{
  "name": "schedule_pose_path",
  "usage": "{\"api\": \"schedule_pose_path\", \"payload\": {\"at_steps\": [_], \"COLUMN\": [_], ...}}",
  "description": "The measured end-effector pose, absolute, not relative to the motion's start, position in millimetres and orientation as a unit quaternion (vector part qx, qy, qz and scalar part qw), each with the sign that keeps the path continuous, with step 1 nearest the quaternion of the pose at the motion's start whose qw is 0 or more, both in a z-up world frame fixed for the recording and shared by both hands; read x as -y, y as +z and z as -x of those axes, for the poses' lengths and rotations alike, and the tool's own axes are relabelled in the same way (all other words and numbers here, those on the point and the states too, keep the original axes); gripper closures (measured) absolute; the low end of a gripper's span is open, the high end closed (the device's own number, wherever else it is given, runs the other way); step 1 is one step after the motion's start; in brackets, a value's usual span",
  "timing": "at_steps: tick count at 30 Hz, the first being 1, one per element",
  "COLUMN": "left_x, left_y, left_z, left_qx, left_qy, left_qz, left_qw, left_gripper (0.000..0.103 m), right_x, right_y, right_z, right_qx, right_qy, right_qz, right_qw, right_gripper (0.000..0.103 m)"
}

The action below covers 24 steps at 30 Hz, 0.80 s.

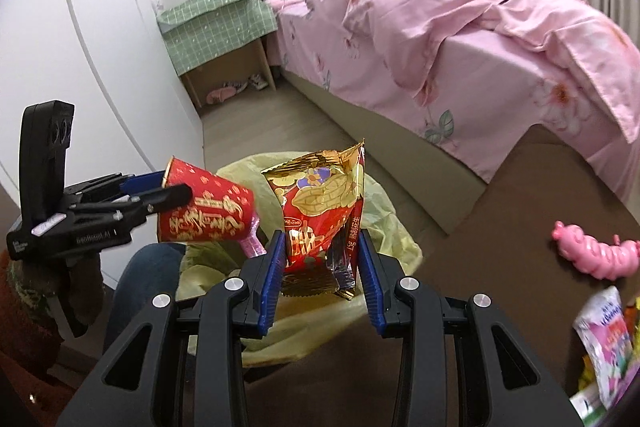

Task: Collect trash
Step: 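Open both grippers to drop the cup and packet into the bag, then move both grippers back from the bag to the table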

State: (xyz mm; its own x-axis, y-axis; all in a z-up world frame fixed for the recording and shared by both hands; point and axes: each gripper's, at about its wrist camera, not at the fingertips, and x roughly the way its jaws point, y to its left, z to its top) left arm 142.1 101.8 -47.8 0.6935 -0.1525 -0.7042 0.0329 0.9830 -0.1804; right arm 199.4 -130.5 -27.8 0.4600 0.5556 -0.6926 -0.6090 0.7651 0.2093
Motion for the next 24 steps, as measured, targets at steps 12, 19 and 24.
{"api": "schedule_pose_path", "payload": {"at_steps": [12, 19, 24], "left_x": [-94.6, -120.1, -131.9], "left_y": [-95.2, -88.0, -76.3], "left_z": [-168.6, -164.1, -160.1], "left_qx": [-0.440, -0.427, -0.408], "left_qy": [-0.077, -0.092, -0.068], "left_qz": [0.085, 0.155, 0.164], "left_qw": [0.891, 0.886, 0.895], "left_gripper": [0.047, 0.043, 0.038], "right_x": [103.6, 94.2, 93.0], "right_y": [-59.9, -64.9, -67.5], "right_z": [-226.9, -228.8, -228.4], "right_qx": [-0.422, -0.423, -0.427], "right_qy": [0.361, 0.367, 0.365], "right_qz": [0.058, 0.060, 0.046], "right_qw": [0.830, 0.826, 0.826], "right_gripper": [0.069, 0.068, 0.054]}}
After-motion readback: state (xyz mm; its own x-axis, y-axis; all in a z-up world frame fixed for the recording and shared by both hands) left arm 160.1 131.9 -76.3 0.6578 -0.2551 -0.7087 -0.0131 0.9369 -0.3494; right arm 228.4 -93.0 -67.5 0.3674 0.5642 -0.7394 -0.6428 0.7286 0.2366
